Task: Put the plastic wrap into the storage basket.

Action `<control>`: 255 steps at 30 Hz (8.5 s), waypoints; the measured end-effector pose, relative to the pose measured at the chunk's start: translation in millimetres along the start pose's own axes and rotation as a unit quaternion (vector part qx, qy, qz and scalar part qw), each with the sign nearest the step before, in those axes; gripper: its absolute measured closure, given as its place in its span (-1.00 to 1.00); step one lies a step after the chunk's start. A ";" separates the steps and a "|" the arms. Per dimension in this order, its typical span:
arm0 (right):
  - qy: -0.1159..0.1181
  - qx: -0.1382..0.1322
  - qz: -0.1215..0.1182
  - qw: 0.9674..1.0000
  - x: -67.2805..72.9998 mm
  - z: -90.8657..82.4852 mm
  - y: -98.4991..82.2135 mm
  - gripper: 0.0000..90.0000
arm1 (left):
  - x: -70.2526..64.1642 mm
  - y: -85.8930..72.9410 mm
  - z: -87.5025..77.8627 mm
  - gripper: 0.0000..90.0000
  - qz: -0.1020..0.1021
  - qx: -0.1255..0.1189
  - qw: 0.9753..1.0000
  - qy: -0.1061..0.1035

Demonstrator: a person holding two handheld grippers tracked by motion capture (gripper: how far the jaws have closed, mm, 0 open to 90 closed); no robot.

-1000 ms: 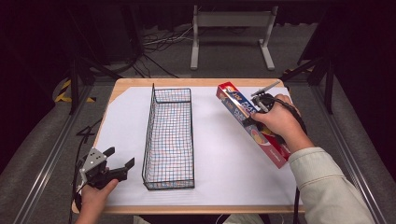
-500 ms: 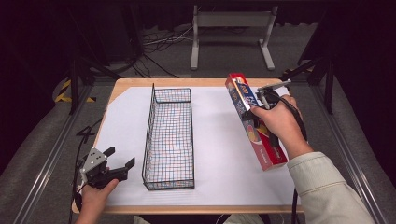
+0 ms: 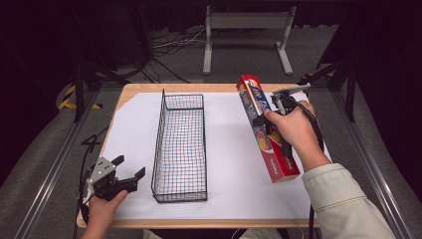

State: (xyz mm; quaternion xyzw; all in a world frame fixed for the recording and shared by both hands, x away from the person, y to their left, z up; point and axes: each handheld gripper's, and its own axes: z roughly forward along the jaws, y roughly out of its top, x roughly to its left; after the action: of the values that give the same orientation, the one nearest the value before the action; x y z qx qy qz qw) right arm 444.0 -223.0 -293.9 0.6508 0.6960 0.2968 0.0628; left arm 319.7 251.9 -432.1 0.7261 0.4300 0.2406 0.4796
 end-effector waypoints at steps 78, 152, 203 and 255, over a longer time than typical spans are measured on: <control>0.031 -0.069 0.067 0.995 192.8 97.8 -6.6 -0.12 | -0.8 16.9 3.3 -0.71 -0.011 0.002 0.999 0.032; -0.056 0.018 0.058 0.997 196.9 169.1 -42.4 -0.12 | 3.6 14.6 1.9 -0.69 -0.030 0.000 0.999 0.030; -0.033 -0.032 0.001 0.999 215.2 140.3 -25.3 -0.46 | 2.5 14.1 2.5 -0.69 -0.027 0.000 0.999 0.027; 0.031 -0.144 -0.252 0.956 69.5 -11.7 -14.6 -0.53 | 6.2 15.3 3.6 -0.69 -0.035 0.003 0.999 0.028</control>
State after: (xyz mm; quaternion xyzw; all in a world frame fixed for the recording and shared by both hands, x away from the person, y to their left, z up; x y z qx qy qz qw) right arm 415.7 -161.0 -270.8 0.4289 0.7889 0.3882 0.2072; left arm 331.7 252.8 -420.2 0.7047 0.4691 0.2430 0.4735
